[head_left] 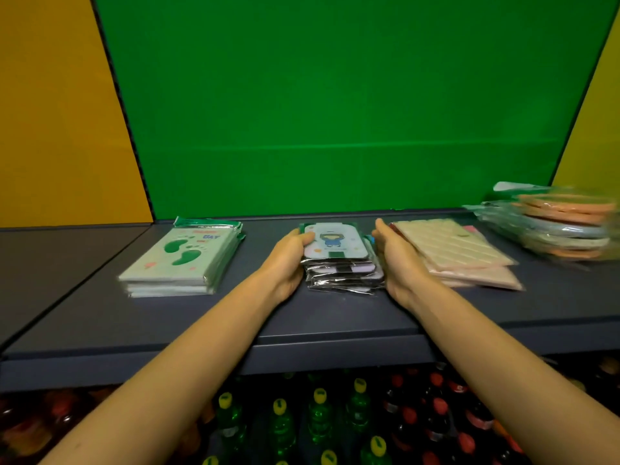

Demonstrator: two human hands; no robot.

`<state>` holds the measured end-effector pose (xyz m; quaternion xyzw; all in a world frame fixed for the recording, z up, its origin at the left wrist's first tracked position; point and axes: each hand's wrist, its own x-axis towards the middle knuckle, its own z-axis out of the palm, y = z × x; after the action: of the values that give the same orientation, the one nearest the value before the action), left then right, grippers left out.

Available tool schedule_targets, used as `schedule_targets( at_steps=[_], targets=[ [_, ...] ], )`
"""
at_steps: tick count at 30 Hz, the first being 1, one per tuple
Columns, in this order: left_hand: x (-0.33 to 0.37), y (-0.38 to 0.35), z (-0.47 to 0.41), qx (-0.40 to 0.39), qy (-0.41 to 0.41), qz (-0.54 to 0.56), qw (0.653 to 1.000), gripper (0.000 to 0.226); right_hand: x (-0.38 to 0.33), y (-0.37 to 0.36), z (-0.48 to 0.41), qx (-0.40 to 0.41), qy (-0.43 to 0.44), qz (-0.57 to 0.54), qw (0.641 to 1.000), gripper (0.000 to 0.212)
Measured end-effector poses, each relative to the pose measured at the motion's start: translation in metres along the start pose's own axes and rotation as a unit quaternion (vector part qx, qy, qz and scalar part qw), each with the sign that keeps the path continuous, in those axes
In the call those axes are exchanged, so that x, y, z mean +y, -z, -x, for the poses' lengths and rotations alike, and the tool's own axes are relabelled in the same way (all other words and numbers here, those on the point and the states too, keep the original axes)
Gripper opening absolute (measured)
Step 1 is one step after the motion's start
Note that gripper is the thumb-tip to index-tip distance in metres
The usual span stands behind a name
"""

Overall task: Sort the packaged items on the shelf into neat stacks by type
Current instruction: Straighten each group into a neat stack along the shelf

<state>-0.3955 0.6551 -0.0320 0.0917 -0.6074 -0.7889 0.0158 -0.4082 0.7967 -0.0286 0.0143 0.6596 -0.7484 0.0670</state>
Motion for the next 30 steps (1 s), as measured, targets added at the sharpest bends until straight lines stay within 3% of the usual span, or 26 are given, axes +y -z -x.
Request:
schedule_targets(
  at_steps=[3, 5, 8, 20, 21, 23, 30],
  targets=[
    [0.002, -0.004, -0.001, 0.001, 0.004, 0.007, 1.000, 0.032, 0.001, -0.011, -0.002, -0.049, -0.027, -0.049, 0.997, 0.046],
    [0.004, 0.000, -0.003, 0.002, 0.006, 0.008, 1.000, 0.046, 0.002, -0.015, -0.004, -0.055, -0.037, -0.077, 0.995, 0.046],
    [0.005, 0.008, -0.007, -0.010, 0.008, -0.003, 1.000, 0.042, 0.003, -0.014, -0.008, -0.055, -0.041, -0.116, 0.991, 0.045],
    [0.008, 0.011, -0.003, -0.016, 0.018, 0.029, 0.999, 0.057, 0.008, -0.021, -0.008, -0.062, -0.005, -0.111, 0.992, 0.054],
    [0.007, 0.011, -0.004, -0.012, 0.015, 0.037, 0.999, 0.060, 0.006, -0.019, -0.006, -0.055, 0.001, -0.118, 0.991, 0.037],
    [0.005, 0.012, -0.005, -0.016, 0.012, 0.054, 0.998, 0.064, 0.006, -0.017, -0.003, -0.073, 0.003, -0.120, 0.990, 0.039],
    [0.001, 0.012, 0.003, -0.007, -0.014, 0.003, 1.000, 0.044, 0.002, -0.027, -0.009, -0.105, -0.001, -0.061, 0.993, 0.043]
  ],
)
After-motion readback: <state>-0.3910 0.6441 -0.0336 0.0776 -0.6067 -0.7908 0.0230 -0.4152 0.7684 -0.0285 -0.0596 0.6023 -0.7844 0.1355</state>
